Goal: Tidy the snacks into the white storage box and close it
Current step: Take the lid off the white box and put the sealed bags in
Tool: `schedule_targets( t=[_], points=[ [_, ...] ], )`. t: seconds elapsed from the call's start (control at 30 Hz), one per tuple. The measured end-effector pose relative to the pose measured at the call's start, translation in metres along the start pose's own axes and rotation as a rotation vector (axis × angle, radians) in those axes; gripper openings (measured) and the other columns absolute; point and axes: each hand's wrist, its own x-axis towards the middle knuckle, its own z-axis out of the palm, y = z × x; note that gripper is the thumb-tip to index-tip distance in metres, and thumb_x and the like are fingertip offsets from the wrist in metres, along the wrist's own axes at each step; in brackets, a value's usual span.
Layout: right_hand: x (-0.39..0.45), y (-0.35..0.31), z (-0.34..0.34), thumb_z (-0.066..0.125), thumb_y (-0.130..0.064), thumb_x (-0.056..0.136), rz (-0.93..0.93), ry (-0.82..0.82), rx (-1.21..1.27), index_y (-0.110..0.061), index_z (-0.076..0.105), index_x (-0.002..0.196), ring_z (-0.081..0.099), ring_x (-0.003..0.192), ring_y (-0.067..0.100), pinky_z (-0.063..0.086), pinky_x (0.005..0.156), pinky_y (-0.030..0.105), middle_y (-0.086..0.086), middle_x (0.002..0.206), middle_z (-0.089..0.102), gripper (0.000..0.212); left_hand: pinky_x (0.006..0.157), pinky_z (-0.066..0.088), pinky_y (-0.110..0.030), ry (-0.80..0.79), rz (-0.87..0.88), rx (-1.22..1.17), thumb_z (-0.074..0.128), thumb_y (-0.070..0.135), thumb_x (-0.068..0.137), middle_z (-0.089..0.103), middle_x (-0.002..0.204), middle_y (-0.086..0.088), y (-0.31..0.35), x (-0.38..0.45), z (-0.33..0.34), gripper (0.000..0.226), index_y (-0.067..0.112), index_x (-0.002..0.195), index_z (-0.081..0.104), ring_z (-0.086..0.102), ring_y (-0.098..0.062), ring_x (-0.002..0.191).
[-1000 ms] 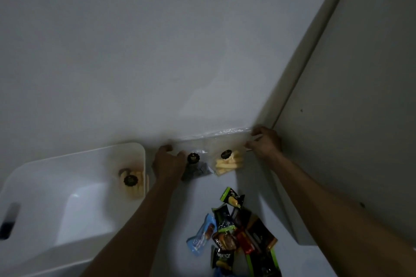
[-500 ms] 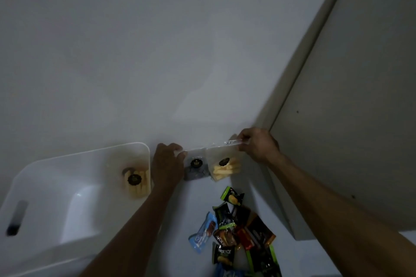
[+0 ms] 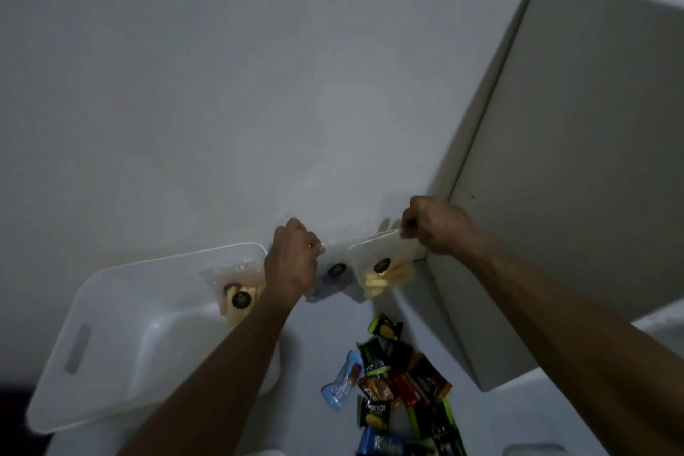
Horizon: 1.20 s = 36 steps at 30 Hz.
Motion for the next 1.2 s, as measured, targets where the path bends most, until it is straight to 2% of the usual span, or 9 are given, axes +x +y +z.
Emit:
schedule_targets(
  t=[0.27,0.37,0.5,0.7,0.8,0.9,1.0,1.07,1.2],
  points=[
    [-0.047,-0.075,-0.129,0.074,-0.033,0.084,-0.029,0.107,-0.104,-0.028,0.074,0.090,0.063,0.081,0.016,0.047,0.061,0.026,-0.006,0.090,0.067,0.007,0.065,0.045,-0.029,0.142,0.026,-0.152,0.072,0.026,0.085,0.051,0.085,0.012,0.009,0.010,-0.116,0.012,0.015,0.088,0.066,0.053,-0.009,0.075],
    [-0.065,-0.120,-0.166,0.075,-0.034,0.083,-0.059,0.163,-0.082,-0.029,0.075,0.087,0.061,0.080,0.015,0.054,0.067,0.031,-0.006,0.086,0.068,0.007,0.065,0.051,-0.030,0.172,0.038,-0.145,0.075,0.029,0.082,0.067,0.091,0.004,-0.006,0.004,-0.173,0.015,0.015,0.086,0.072,0.061,-0.013,0.076],
    [-0.079,-0.188,-0.181,0.076,-0.034,0.082,-0.128,0.244,0.002,-0.026,0.077,0.091,0.060,0.083,0.013,0.048,0.063,0.029,-0.006,0.086,0.070,0.011,0.066,0.049,-0.029,0.180,0.062,-0.097,0.077,0.027,0.082,0.073,0.094,-0.004,-0.039,-0.016,-0.237,0.012,0.015,0.085,0.078,0.065,-0.017,0.079],
    [-0.080,-0.279,-0.150,0.077,-0.037,0.080,-0.182,0.270,0.072,-0.027,0.078,0.093,0.061,0.091,0.014,0.058,0.076,0.039,-0.004,0.091,0.071,0.016,0.068,0.046,-0.029,0.153,0.049,-0.065,0.077,0.025,0.083,0.071,0.097,-0.008,-0.099,-0.040,-0.281,0.014,0.012,0.089,0.079,0.058,-0.016,0.077],
    [-0.076,-0.309,-0.121,0.075,-0.041,0.081,-0.169,0.250,0.071,-0.030,0.077,0.094,0.053,0.103,0.017,0.054,0.078,0.041,-0.004,0.096,0.067,0.017,0.069,0.049,-0.028,0.098,0.037,-0.013,0.075,0.015,0.083,0.073,0.099,-0.009,-0.126,-0.045,-0.278,0.010,0.012,0.092,0.079,0.065,-0.020,0.083],
    [-0.075,-0.326,-0.091,0.072,-0.043,0.083,-0.146,0.212,0.024,-0.033,0.075,0.096,0.043,0.109,0.020,0.042,0.080,0.037,-0.005,0.103,0.056,0.017,0.075,0.055,-0.031,0.053,0.010,0.019,0.068,-0.001,0.080,0.071,0.101,-0.009,-0.149,-0.044,-0.264,0.023,0.016,0.091,0.078,0.067,-0.026,0.092],
    [-0.073,-0.326,-0.060,0.070,-0.044,0.085,-0.111,0.160,0.023,-0.034,0.075,0.100,0.036,0.117,0.022,0.038,0.088,0.039,-0.003,0.119,0.050,0.019,0.071,0.054,-0.031,0.003,-0.006,-0.053,0.077,0.016,0.080,0.072,0.089,-0.006,-0.165,-0.040,-0.244,0.005,0.017,0.084,0.079,0.068,-0.023,0.086],
    [-0.068,-0.321,-0.040,0.070,-0.044,0.085,-0.082,0.121,0.042,-0.034,0.075,0.102,0.031,0.123,0.023,0.037,0.092,0.041,-0.002,0.132,0.047,0.020,0.073,0.056,-0.033,-0.028,-0.024,-0.118,0.081,0.033,0.076,0.072,0.086,-0.004,-0.176,-0.036,-0.225,0.011,0.022,0.077,0.079,0.068,-0.021,0.082],
    [-0.056,-0.309,-0.001,0.071,-0.041,0.084,-0.036,0.046,0.083,-0.035,0.075,0.102,0.023,0.134,0.024,0.036,0.100,0.046,-0.003,0.151,0.034,0.019,0.076,0.058,-0.039,-0.088,-0.060,-0.119,0.082,0.041,0.072,0.071,0.092,-0.004,-0.197,-0.024,-0.186,0.015,0.027,0.074,0.077,0.068,-0.019,0.084]
  ],
)
